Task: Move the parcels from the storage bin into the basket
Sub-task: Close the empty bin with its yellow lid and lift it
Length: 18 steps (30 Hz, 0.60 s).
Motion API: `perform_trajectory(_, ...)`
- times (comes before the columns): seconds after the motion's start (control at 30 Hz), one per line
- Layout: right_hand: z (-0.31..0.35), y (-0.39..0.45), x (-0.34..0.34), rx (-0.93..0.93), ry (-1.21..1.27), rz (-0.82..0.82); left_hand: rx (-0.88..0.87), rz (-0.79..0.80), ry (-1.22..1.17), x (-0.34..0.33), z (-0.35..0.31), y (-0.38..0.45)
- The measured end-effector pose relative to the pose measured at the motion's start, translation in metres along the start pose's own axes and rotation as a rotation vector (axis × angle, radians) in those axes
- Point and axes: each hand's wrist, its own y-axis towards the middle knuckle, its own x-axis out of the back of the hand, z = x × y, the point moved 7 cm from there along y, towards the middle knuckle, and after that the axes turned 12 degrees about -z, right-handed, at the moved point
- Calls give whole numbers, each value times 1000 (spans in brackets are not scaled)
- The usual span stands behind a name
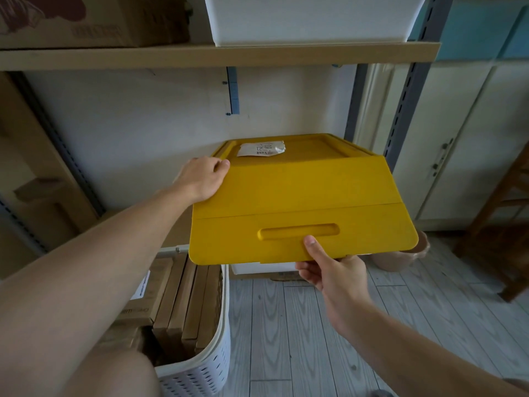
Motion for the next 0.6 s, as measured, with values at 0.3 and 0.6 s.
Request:
perform_trajectory(0.3, -36, 23, 2, -147, -76, -68, -127, -72, 91, -6, 6, -7)
perform_trajectory(0.6, -52, 44, -3, -182, -116, -93, -143, -107, 68, -10, 6, -2)
